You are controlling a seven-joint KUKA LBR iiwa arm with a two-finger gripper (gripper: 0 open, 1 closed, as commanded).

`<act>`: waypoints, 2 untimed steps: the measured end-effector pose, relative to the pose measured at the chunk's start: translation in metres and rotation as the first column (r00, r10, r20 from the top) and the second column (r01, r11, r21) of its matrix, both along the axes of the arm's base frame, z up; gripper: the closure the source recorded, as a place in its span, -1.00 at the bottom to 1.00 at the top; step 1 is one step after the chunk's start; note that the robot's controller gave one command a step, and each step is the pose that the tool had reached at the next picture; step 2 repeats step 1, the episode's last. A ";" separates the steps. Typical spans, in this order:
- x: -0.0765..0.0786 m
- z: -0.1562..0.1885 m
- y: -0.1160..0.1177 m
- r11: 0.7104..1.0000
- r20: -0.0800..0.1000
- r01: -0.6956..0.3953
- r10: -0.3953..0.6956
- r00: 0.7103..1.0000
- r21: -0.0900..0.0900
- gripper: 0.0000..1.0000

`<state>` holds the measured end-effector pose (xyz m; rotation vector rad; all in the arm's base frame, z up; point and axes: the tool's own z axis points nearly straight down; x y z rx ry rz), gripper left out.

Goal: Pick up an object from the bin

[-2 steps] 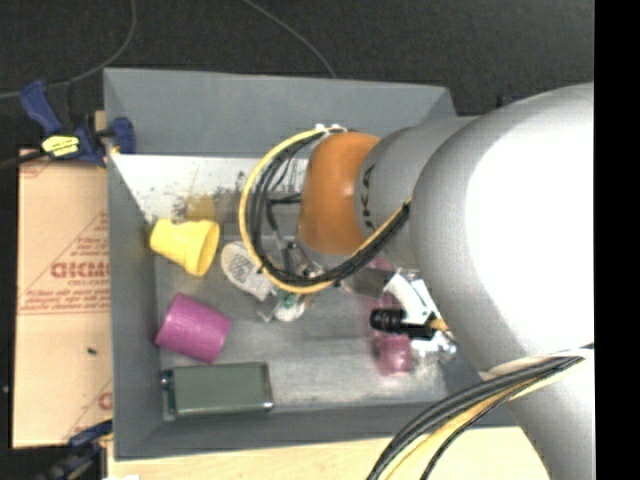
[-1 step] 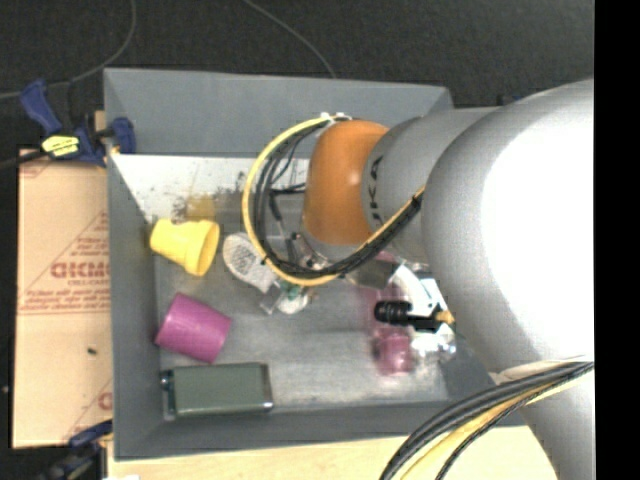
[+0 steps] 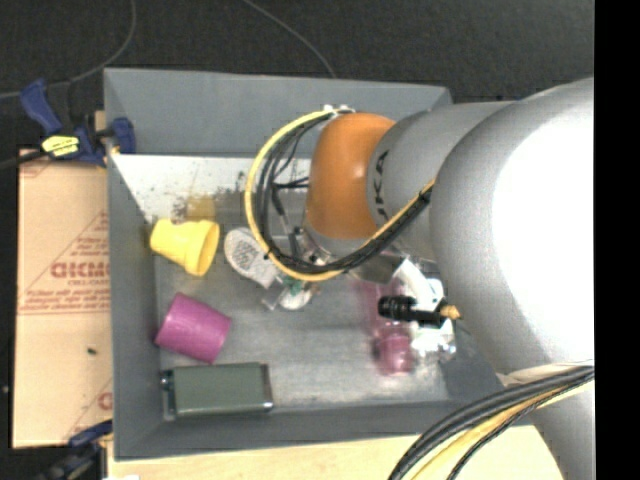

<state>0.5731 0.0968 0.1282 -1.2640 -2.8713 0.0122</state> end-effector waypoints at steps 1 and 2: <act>0.000 0.010 0.000 1.000 -0.001 -0.001 0.001 1.000 0.000 1.00; 0.000 0.010 0.000 1.000 -0.001 -0.001 0.001 1.000 0.000 1.00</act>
Offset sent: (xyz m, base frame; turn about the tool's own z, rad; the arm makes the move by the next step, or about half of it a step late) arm 0.0000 0.0000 0.0504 0.0000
